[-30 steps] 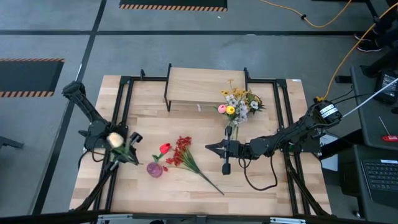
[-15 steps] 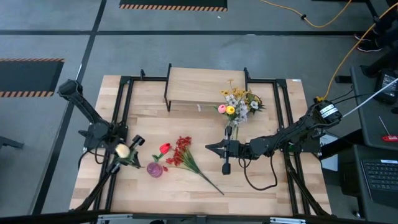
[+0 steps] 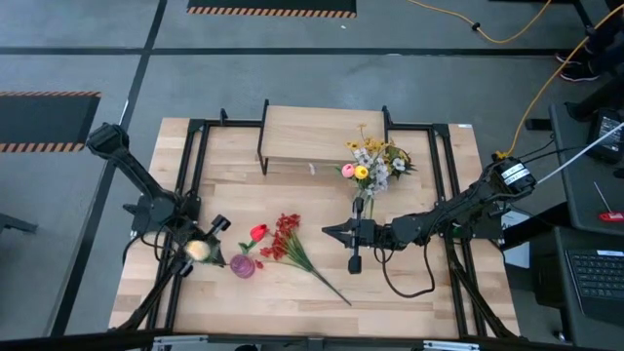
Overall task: Pick and place flowers into a vace then onto a shelf
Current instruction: Put the light yellow flower into the violet vase
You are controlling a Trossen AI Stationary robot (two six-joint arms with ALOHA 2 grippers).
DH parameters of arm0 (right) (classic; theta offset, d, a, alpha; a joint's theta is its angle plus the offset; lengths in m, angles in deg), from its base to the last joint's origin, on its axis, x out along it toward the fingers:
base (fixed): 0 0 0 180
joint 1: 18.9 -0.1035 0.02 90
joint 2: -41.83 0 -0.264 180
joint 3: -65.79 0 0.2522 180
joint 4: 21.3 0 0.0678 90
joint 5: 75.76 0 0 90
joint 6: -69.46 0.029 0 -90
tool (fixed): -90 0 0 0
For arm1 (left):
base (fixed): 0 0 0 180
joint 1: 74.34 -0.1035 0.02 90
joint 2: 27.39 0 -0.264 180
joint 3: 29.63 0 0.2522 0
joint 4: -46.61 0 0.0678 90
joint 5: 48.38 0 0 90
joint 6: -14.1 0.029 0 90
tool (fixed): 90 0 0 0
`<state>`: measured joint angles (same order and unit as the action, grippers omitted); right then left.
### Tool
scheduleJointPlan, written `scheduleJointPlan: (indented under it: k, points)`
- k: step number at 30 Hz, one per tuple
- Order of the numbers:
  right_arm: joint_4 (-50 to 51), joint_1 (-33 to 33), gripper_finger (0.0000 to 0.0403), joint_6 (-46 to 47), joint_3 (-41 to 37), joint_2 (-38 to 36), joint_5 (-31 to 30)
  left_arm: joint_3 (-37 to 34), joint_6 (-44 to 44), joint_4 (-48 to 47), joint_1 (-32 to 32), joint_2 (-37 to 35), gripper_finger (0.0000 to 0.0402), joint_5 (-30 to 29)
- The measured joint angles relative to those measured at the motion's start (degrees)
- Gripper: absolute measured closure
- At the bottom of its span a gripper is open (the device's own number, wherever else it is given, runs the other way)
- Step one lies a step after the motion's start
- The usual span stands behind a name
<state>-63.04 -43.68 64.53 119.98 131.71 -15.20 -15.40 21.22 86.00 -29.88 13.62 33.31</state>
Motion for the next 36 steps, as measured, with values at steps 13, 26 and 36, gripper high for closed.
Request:
scheduleJointPlan:
  k: [13, 26, 36]
  points:
    - [0.1, 0.0, 0.0398, 0.0, 0.0, 0.0, 0.0, 0.0, 0.0, -0.1, 0.0, 1.8, 0.0400, -2.7]
    - [0.0, 0.0, 0.0398, 0.0, 0.0, 0.0, 0.0, 0.0, -1.0, -0.2, 0.0, 4.2, 0.0400, -4.5]
    - [0.0, 0.0, 0.0398, 0.2, 0.0, 0.0, 0.0, 0.0, -2.2, 0.0, 0.0, 6.0, 0.0400, -5.0]
